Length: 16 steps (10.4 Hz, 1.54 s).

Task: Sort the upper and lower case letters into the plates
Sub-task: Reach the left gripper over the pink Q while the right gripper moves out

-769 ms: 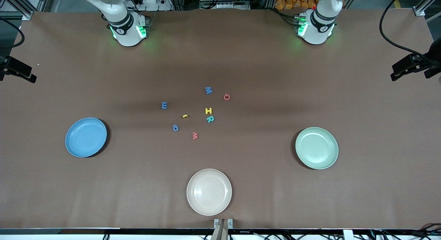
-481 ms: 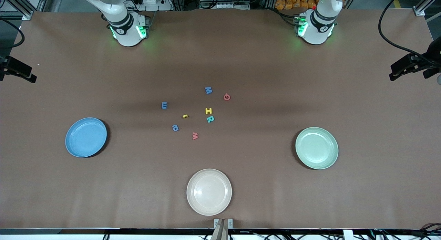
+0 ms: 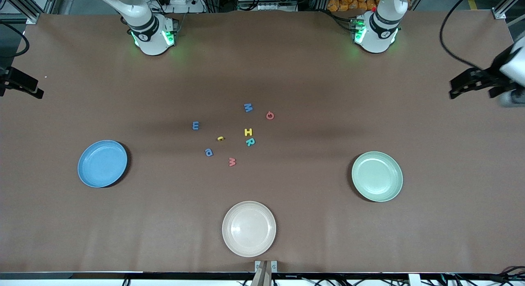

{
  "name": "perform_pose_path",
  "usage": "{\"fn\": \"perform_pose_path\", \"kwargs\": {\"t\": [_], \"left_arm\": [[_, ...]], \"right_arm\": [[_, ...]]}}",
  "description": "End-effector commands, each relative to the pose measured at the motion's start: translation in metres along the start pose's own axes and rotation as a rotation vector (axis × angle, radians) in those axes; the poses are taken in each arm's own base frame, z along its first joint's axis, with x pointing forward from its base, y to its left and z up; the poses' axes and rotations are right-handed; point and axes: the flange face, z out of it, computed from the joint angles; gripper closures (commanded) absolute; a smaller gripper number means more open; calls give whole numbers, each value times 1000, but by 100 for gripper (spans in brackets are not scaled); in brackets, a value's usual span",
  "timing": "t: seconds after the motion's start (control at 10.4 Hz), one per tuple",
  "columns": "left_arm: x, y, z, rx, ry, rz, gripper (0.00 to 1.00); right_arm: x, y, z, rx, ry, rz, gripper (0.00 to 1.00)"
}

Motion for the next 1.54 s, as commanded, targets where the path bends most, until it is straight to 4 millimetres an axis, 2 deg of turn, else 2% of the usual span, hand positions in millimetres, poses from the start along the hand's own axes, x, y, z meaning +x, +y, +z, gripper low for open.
{"fn": "perform_pose_path", "kwargs": {"t": [0.0, 0.19, 0.29, 0.48, 0.67, 0.77, 0.87, 1.06, 1.15, 1.25, 1.35, 1.44], "left_arm": [[18, 51, 29, -23, -18, 9, 0], [26, 114, 59, -18, -39, -8, 0], [29, 155, 80, -12, -46, -25, 0], [29, 226, 124, -6, -58, -69, 0], [18, 281, 169, 12, -98, -78, 0], [13, 300, 188, 17, -110, -88, 0], [6, 325, 214, 13, -120, -123, 0], [-15, 372, 258, 20, -126, -147, 0], [-21, 386, 278, 27, -135, -165, 0], [-32, 407, 296, 24, -128, -175, 0], [-41, 425, 313, 13, -114, -213, 0], [-52, 435, 331, 0, -100, -245, 0]], "right_arm": [[0, -3, -4, 4, -3, 5, 0], [0, -3, -3, 4, -6, 5, 0], [1, -3, 0, 6, -10, 3, 0], [21, -16, 30, -1, -54, -15, 0], [46, -42, 63, -19, -61, -51, 0], [63, -53, 80, -16, -34, -66, 0], [82, -66, 111, -14, -35, -80, 0], [99, -104, 157, -40, -64, -138, 0], [104, -124, 179, -57, -66, -157, 0], [108, -135, 200, -67, -40, -78, 0], [102, -160, 222, -62, -9, 32, 0], [93, -173, 245, -63, -18, 101, 0]]}}
